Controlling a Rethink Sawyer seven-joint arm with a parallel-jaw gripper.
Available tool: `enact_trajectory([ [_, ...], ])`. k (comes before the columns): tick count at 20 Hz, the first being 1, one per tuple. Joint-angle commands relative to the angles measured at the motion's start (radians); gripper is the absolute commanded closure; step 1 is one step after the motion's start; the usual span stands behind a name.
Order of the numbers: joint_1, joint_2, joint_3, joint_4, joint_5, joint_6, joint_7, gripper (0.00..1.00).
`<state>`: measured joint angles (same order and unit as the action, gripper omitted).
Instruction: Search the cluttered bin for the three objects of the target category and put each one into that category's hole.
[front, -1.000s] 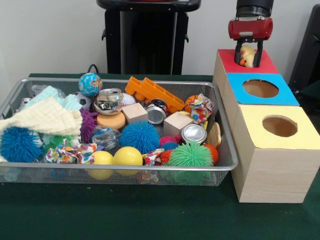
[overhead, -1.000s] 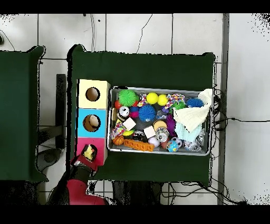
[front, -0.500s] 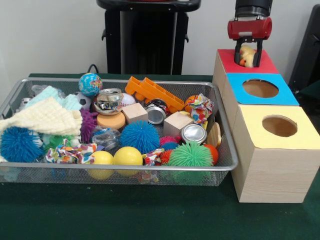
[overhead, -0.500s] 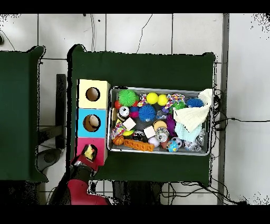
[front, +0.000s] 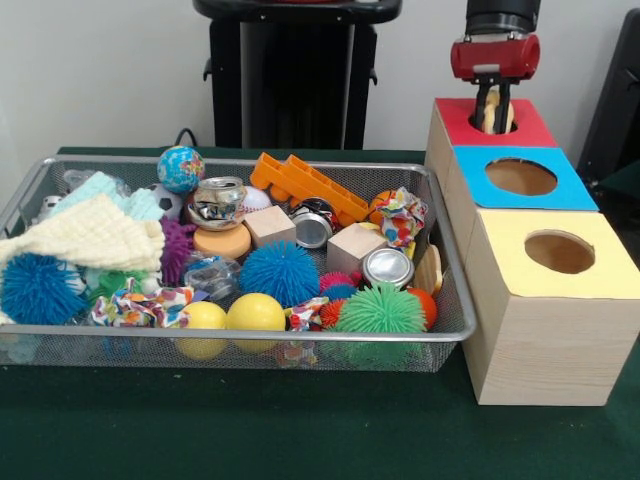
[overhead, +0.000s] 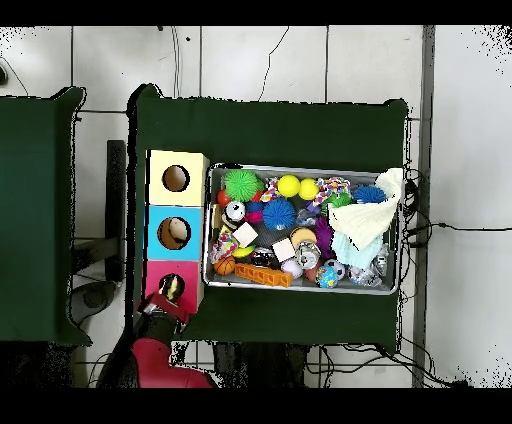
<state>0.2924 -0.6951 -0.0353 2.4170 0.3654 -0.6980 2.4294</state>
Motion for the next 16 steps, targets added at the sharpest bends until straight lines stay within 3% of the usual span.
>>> enact_trajectory([
  [1, -0.051, 0.054, 0.107, 0.042, -0.058, 0.119, 0.238, 1.00],
  [15, -0.096, 0.040, 0.128, 0.057, -0.093, 0.115, 0.231, 1.00],
  [16, -0.096, 0.040, 0.127, 0.057, -0.092, 0.115, 0.224, 0.00],
])
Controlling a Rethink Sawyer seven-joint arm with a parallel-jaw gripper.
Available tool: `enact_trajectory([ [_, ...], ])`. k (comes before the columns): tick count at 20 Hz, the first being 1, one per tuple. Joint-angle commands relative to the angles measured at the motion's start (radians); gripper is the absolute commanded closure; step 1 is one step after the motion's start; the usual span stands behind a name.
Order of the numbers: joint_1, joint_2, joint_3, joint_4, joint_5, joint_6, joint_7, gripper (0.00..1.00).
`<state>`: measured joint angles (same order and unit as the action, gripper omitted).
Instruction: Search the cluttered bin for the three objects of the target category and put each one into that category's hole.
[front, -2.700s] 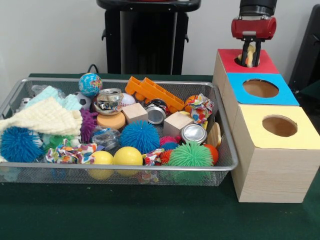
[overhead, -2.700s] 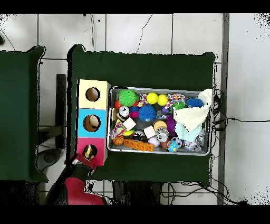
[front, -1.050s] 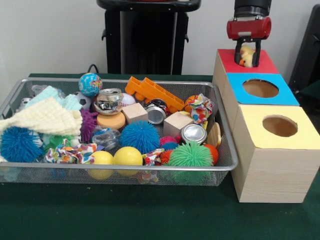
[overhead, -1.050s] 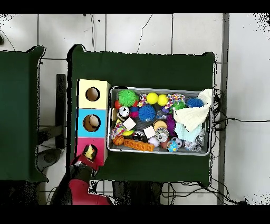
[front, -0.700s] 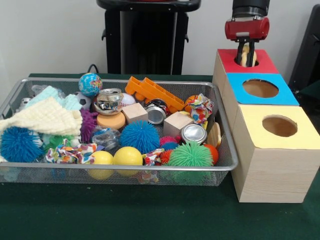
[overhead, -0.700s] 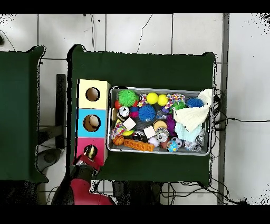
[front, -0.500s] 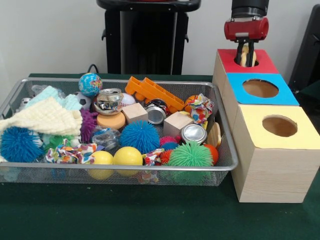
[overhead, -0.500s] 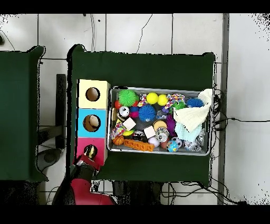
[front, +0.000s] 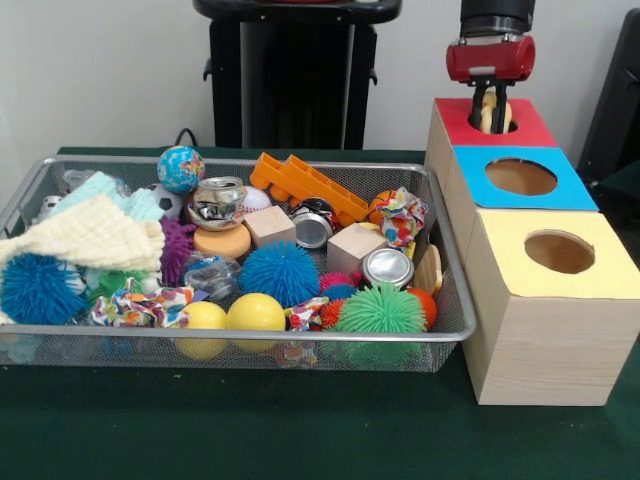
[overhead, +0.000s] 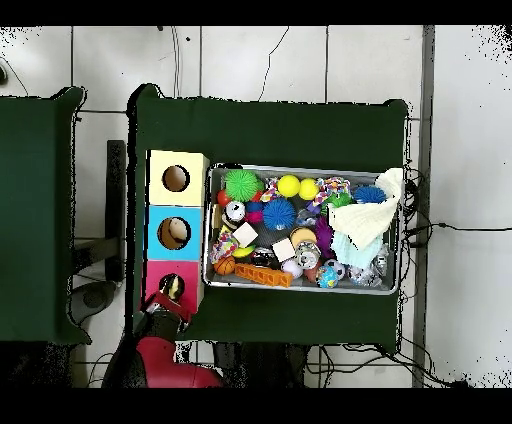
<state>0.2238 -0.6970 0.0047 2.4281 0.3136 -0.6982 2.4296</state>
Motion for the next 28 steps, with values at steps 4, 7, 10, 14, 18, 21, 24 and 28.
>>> enact_trajectory([
  [4, -0.033, 0.048, 0.083, 0.047, -0.059, 0.099, 0.220, 0.00],
  [7, -0.031, 0.052, 0.090, 0.047, -0.052, 0.108, 0.230, 0.00],
  [10, -0.037, 0.065, 0.100, 0.043, -0.061, 0.095, 0.245, 0.00],
  [14, -0.027, 0.083, 0.106, 0.034, -0.054, 0.085, 0.256, 0.00],
  [18, -0.037, 0.077, 0.115, 0.038, -0.065, 0.087, 0.263, 0.00],
  [21, -0.045, 0.021, 0.115, 0.062, -0.061, 0.127, 0.252, 0.00],
  [24, -0.054, -0.054, 0.116, 0.091, -0.046, 0.189, 0.236, 0.00],
  [28, -0.084, -0.148, 0.113, 0.115, -0.040, 0.282, 0.195, 0.00],
])
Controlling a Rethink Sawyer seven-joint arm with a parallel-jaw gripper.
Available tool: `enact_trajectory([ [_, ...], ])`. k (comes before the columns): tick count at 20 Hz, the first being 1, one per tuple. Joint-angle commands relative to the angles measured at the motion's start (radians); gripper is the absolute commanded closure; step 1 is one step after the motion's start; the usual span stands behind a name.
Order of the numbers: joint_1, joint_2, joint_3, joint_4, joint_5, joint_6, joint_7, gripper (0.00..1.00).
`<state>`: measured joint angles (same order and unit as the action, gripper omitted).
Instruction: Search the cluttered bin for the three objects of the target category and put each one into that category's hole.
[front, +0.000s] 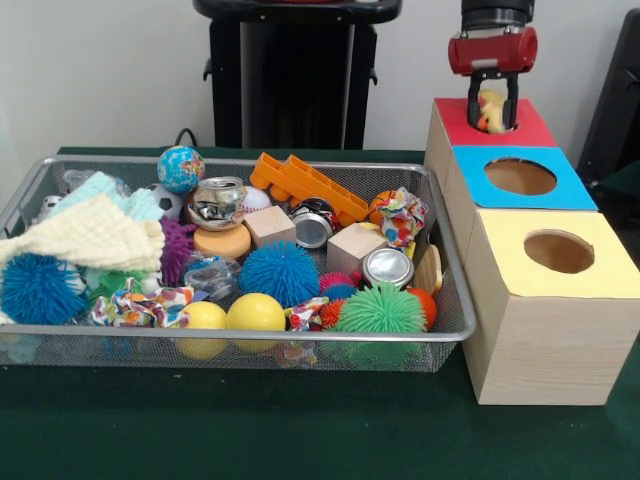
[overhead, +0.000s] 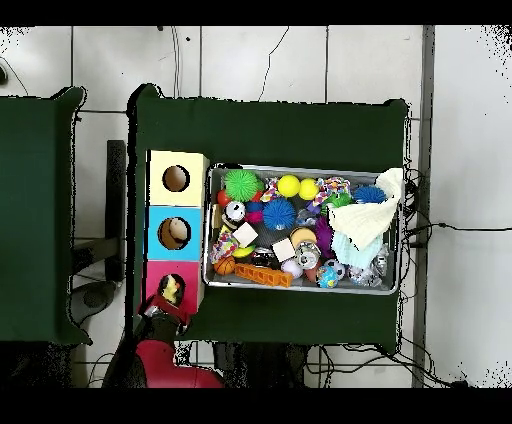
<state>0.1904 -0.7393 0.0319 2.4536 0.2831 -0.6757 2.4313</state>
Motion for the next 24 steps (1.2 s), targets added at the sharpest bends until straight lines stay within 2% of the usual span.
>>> enact_trajectory([
  [1, -0.051, -0.128, 0.081, 0.094, -0.003, 0.280, 0.181, 0.00],
  [4, -0.066, -0.175, 0.082, 0.100, -0.004, 0.334, 0.164, 0.00],
  [7, -0.100, -0.250, 0.076, 0.094, -0.013, 0.456, 0.118, 0.00],
  [10, -0.166, -0.276, 0.106, 0.087, -0.055, 0.512, 0.113, 0.00],
  [14, -0.191, -0.242, 0.123, 0.086, -0.094, 0.482, 0.133, 0.00],
  [17, -0.171, -0.193, 0.122, 0.079, -0.106, 0.427, 0.161, 0.00],
  [24, -0.121, -0.136, 0.112, 0.059, -0.090, 0.376, 0.191, 0.00],
])
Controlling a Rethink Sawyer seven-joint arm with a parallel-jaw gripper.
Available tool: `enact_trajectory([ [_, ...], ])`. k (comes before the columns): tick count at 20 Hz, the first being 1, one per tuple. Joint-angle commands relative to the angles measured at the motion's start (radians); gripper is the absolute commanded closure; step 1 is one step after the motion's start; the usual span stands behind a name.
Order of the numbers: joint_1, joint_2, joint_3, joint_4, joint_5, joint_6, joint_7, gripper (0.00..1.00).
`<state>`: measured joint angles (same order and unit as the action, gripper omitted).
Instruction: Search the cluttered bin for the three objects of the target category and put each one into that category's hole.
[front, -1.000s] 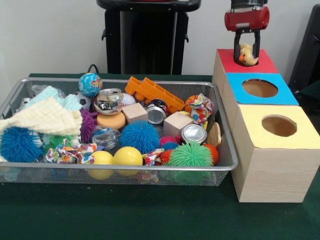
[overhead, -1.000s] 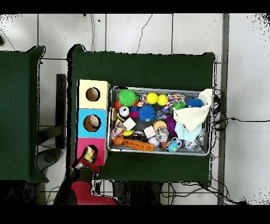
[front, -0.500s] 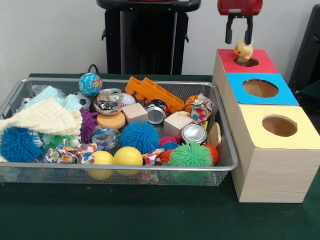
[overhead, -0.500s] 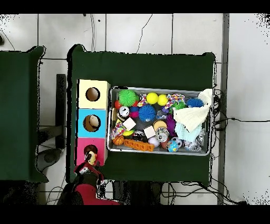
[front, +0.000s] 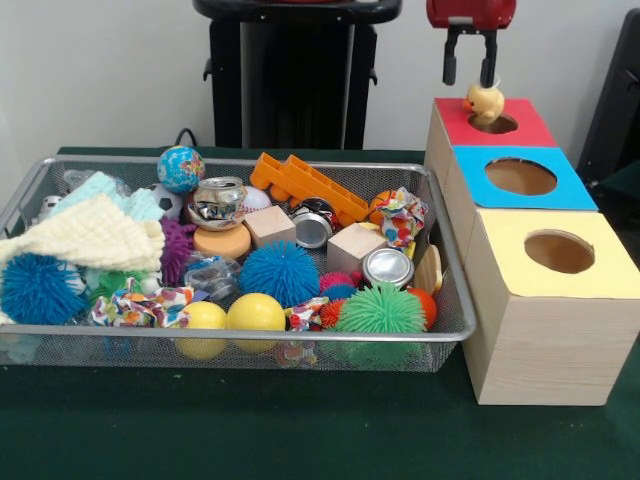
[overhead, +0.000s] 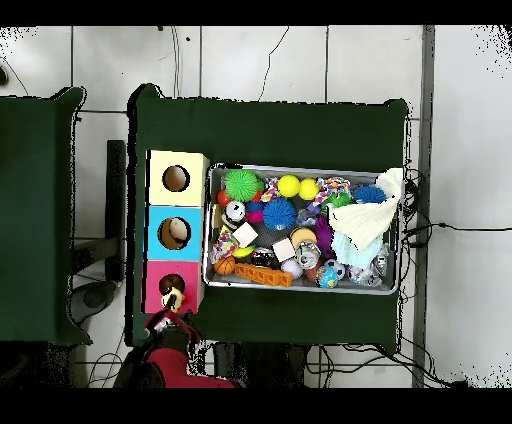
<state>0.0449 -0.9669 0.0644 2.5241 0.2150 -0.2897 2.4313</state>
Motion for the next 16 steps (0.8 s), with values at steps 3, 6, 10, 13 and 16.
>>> enact_trajectory([
  [3, 0.052, 0.114, 0.072, -0.032, 0.005, -0.013, 0.190, 0.00],
  [6, 0.073, 0.123, 0.064, -0.046, 0.027, -0.006, 0.184, 0.00],
  [10, 0.075, 0.103, 0.062, -0.057, 0.041, 0.032, 0.172, 0.00],
  [13, 0.075, 0.086, 0.058, -0.070, 0.051, 0.069, 0.160, 0.00],
  [16, 0.076, 0.067, 0.058, -0.077, 0.061, 0.100, 0.154, 0.00],
])
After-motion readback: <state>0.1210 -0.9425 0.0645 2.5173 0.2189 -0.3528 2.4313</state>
